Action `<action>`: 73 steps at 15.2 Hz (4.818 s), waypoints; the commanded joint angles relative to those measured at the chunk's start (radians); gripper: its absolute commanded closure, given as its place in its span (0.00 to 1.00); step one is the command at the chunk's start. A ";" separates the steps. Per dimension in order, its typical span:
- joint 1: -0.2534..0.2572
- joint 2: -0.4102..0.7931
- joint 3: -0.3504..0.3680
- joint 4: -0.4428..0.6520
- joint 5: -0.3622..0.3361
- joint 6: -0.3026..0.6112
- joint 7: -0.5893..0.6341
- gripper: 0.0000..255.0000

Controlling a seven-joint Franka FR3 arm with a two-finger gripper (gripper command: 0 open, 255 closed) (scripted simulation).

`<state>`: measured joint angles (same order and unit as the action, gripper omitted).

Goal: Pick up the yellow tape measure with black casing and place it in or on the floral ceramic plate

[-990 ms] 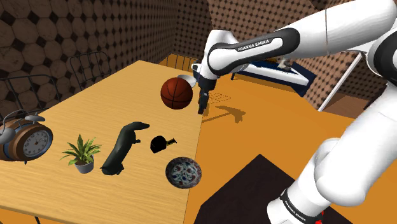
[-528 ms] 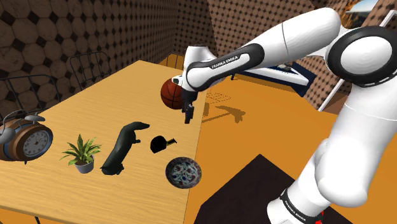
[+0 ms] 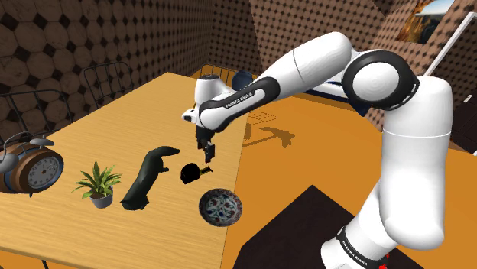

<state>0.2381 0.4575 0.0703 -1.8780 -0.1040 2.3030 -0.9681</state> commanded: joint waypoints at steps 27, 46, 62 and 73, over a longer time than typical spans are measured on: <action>0.028 0.177 0.003 0.073 -0.057 0.095 -0.044 1.00; 0.018 0.016 0.020 0.083 -0.030 -0.076 -0.069 1.00; 0.099 -0.467 0.102 -0.558 0.022 0.078 0.080 1.00; 0.101 -0.360 0.099 -0.596 -0.024 0.218 0.125 1.00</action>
<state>0.3385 0.0849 0.1696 -2.4707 -0.1225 2.5053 -0.8500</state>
